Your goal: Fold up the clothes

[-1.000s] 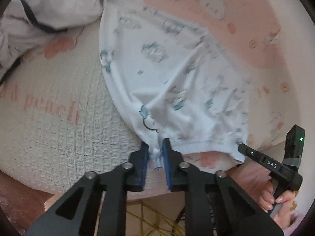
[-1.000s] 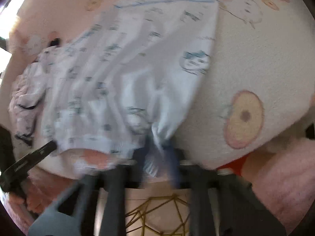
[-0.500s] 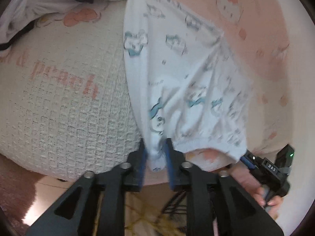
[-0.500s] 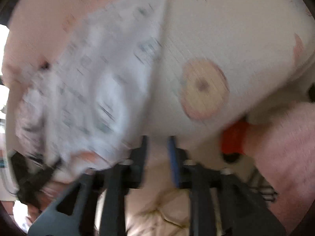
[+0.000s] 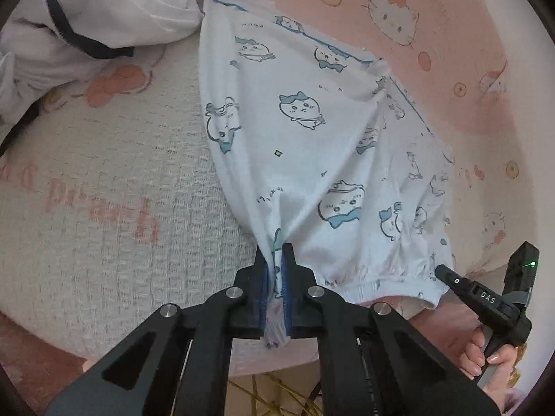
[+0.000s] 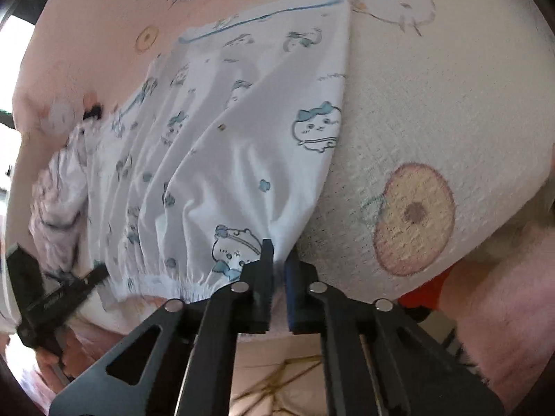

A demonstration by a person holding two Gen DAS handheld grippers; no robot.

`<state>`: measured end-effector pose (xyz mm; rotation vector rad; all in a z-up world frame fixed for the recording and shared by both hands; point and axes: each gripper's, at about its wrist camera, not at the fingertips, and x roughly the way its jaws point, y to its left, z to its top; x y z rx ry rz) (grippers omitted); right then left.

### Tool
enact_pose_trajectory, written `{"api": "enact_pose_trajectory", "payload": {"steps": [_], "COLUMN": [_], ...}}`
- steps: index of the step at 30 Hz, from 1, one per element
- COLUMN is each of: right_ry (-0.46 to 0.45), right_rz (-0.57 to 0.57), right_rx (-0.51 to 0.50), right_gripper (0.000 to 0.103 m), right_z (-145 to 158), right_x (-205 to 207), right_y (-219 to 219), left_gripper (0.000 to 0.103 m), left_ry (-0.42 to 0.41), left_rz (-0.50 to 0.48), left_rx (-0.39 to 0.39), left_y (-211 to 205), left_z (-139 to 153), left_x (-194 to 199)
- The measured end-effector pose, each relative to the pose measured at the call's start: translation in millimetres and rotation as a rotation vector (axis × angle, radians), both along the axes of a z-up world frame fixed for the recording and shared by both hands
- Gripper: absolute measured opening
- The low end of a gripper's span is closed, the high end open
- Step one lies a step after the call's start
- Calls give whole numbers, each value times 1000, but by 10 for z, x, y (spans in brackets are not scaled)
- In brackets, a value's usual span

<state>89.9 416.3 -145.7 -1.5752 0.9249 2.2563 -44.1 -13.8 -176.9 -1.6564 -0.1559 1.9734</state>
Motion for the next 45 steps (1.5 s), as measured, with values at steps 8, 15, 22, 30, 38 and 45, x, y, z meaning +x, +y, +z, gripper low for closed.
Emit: {"api": "enact_pose_trajectory", "payload": {"steps": [8, 15, 22, 30, 38, 45], "right_ry": [-27, -52, -5, -78, -69, -112], "right_rz": [-39, -48, -69, -51, 11, -89], "right_rx": [43, -14, 27, 68, 136, 233], "right_gripper": [3, 19, 51, 59, 4, 6], "right_z": [120, 37, 296, -138, -128, -31], "right_x": [118, 13, -302, -789, -983, -818], "right_y": [97, 55, 361, 608, 439, 654], "left_gripper": [7, 9, 43, 43, 4, 6], "left_ry": [-3, -58, -61, -14, 41, 1], "left_rz": [49, 84, 104, 60, 124, 195], "left_rx": [3, 57, 69, 43, 26, 66], "left_y": [-203, -324, -243, 49, -18, -358], "left_z": [63, 51, 130, -25, 26, 95], "left_x": [16, -86, -559, -813, -802, -922]}}
